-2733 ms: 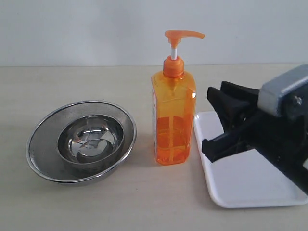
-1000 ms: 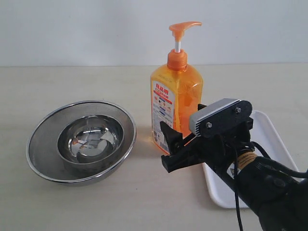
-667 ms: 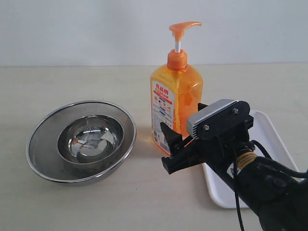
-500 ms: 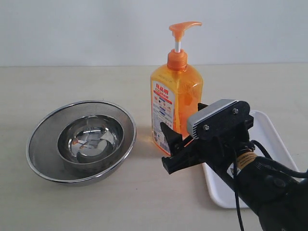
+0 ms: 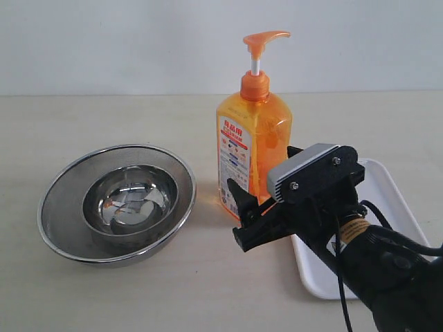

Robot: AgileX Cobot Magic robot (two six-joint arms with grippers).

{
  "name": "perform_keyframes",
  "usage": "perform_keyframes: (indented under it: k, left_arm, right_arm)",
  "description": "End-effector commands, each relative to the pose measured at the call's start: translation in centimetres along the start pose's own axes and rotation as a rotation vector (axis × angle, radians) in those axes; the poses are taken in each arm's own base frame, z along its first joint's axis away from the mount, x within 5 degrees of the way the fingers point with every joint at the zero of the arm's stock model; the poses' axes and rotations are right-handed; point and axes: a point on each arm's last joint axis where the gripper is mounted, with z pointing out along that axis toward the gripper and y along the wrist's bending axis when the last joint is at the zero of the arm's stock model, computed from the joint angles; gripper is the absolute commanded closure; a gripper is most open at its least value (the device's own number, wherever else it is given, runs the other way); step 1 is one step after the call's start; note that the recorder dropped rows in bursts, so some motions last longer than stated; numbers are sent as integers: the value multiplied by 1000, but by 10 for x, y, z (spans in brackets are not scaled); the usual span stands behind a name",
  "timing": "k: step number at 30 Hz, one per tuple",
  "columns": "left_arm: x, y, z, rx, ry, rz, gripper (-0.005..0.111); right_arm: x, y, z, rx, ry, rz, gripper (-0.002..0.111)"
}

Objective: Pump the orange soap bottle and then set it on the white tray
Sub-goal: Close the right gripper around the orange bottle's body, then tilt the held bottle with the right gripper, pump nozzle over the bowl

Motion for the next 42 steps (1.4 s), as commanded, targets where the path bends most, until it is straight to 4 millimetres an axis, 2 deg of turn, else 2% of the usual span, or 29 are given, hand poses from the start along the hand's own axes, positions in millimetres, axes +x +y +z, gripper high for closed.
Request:
perform_keyframes:
  k: [1,7,15,20,29,34,35,37,40,41,42]
  left_arm:
    - [1,0,0,-3,0,1,102]
    - [1,0,0,-3,0,1,102]
    - [1,0,0,-3,0,1,102]
    - [1,0,0,-3,0,1,102]
    - [1,0,0,-3,0,1,102]
    - [1,0,0,-3,0,1,102]
    - [1,0,0,-3,0,1,102]
    - [1,0,0,-3,0,1,102]
    - [1,0,0,-3,0,1,102]
    - [1,0,0,-3,0,1,102]
    - [1,0,0,-3,0,1,102]
  right_arm:
    - [-4,-1,-1,5,-20,-37,3]
    - [-5,-17,5,37,-33,18,3]
    - [-22,-18,23,-7,-121,49,3]
    - [-21,-26,33,-37,-131,83,3]
    - [-8,-20,65,-43,-120,77,3]
    - [0,-18,70,-51,-101,84,5]
    - [1,-18,70,-51,-98,85,10]
    - [1,-18,70,-52,-98,87,29]
    - [1,-17,69,-66,-99,109,73]
    - [0,-14,69,-88,-100,132,96]
    - [0,-13,69,-105,-101,143,109]
